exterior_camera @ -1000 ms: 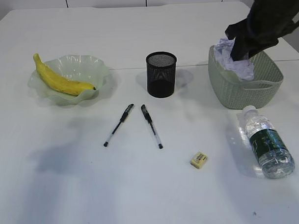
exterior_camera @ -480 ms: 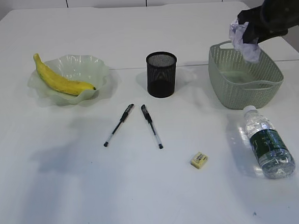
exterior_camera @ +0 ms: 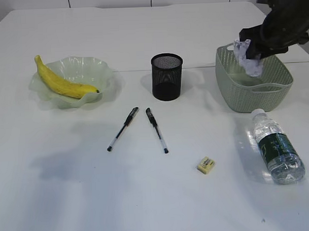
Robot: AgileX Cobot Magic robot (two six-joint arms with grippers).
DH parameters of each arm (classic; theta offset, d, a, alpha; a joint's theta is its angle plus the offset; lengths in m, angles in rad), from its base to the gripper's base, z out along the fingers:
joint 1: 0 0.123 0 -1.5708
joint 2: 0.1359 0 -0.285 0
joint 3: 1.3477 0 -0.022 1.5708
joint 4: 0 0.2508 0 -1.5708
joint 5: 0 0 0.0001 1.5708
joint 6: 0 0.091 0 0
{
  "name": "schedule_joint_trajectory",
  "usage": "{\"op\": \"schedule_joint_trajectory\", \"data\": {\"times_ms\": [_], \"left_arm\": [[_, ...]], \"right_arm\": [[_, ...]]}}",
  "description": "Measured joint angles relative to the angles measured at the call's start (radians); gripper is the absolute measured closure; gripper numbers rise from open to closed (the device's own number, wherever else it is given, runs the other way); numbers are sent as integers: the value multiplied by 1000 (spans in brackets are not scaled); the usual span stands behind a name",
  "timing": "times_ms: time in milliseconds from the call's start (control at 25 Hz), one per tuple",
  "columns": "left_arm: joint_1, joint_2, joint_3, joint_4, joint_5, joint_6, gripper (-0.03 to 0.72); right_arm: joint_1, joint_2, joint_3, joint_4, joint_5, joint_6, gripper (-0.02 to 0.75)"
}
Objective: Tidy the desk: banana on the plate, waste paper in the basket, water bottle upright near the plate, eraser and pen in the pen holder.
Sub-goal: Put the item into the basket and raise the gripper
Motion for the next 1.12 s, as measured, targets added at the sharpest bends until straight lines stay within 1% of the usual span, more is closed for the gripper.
{"op": "schedule_joint_trajectory", "data": {"times_ms": [120, 320, 440, 560, 800, 1000, 1120], "left_arm": [[0, 0, 0, 0, 5, 0, 351], [0, 0, 0, -1, 6, 0, 351], [0, 0, 0, -1, 6, 0, 351], [0, 0, 0, -1, 6, 0, 351], [0, 0, 0, -1, 4, 0, 357], [0, 0, 0, -2, -24, 0, 358], [0, 0, 0, -2, -35, 0, 360]], "right_arm": [[0, 15, 0, -2, -14, 6, 461], [0, 16, 0, -2, -38, 7, 333], [0, 16, 0, -2, -38, 8, 296], [0, 16, 0, 6, -29, 10, 290], [0, -7, 0, 29, 42, 11, 285], [0, -85, 0, 27, 131, 13, 285], [0, -125, 0, -6, 212, 13, 284]]}}
